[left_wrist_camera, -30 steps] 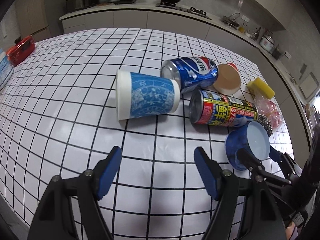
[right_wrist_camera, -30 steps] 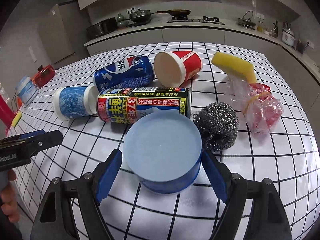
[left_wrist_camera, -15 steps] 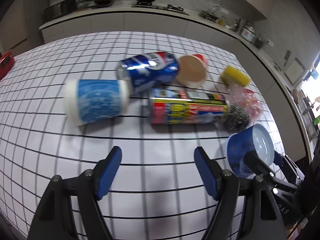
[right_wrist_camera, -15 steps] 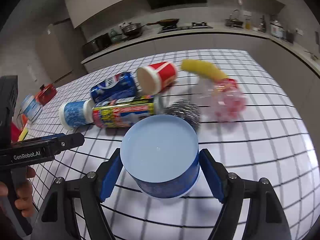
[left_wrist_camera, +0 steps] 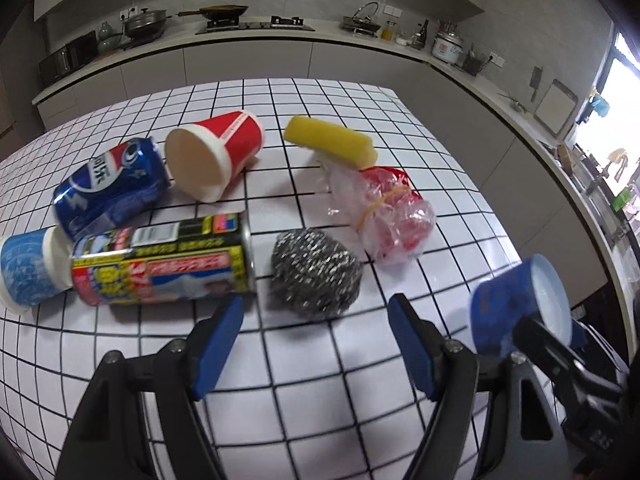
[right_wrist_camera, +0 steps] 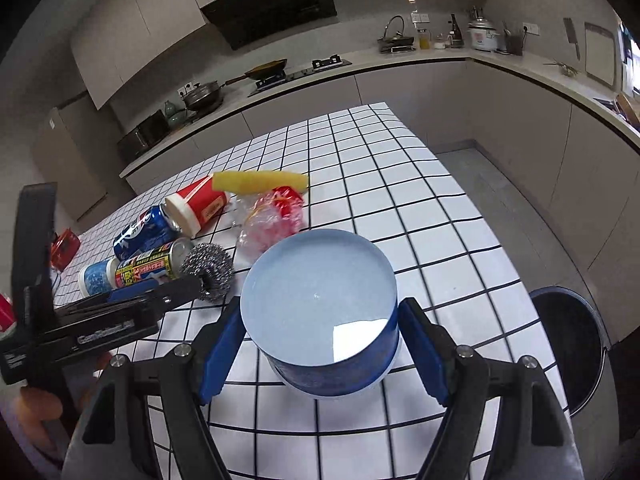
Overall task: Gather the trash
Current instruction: 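Lift the blue lid with the right tool while the left tool grasps the steel wool, then carry steel wool and blue lid over the black bin and open both tools, then move both tools back to the island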
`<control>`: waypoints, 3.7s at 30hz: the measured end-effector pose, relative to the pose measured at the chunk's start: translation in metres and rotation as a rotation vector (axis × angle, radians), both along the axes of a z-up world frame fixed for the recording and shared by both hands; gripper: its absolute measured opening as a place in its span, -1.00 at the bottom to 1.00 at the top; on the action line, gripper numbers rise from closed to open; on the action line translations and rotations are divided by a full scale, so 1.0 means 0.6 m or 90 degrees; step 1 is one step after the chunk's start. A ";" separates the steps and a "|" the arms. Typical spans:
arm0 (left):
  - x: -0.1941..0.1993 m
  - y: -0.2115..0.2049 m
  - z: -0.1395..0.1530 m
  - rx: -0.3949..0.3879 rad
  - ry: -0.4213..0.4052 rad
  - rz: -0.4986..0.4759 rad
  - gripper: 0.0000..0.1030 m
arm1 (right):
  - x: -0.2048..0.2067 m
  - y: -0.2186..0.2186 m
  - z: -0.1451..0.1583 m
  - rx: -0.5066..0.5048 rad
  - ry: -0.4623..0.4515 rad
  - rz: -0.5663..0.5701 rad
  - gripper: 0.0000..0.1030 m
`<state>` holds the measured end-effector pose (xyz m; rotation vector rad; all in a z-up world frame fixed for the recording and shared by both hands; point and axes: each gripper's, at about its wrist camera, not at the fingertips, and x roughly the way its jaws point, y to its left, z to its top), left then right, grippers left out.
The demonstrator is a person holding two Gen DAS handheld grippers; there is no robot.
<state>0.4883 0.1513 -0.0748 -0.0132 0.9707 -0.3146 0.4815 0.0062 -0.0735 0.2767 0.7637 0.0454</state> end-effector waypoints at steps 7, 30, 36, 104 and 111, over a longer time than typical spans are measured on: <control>0.036 -0.010 -0.024 -0.004 0.008 0.038 0.46 | 0.021 -0.028 0.000 0.008 -0.005 0.023 0.52; -0.032 -0.031 0.021 -0.085 -0.026 0.032 -0.17 | 0.028 -0.110 -0.011 0.037 0.001 0.018 0.52; -0.047 -0.099 0.026 -0.111 0.004 -0.069 -0.17 | -0.019 -0.160 0.002 0.019 -0.005 -0.049 0.52; -0.112 0.221 0.023 -0.044 0.033 0.274 0.50 | 0.057 0.083 0.043 0.034 0.024 0.323 0.57; -0.105 0.301 0.008 -0.049 0.040 0.351 0.50 | 0.154 0.222 0.024 -0.010 0.028 0.438 0.57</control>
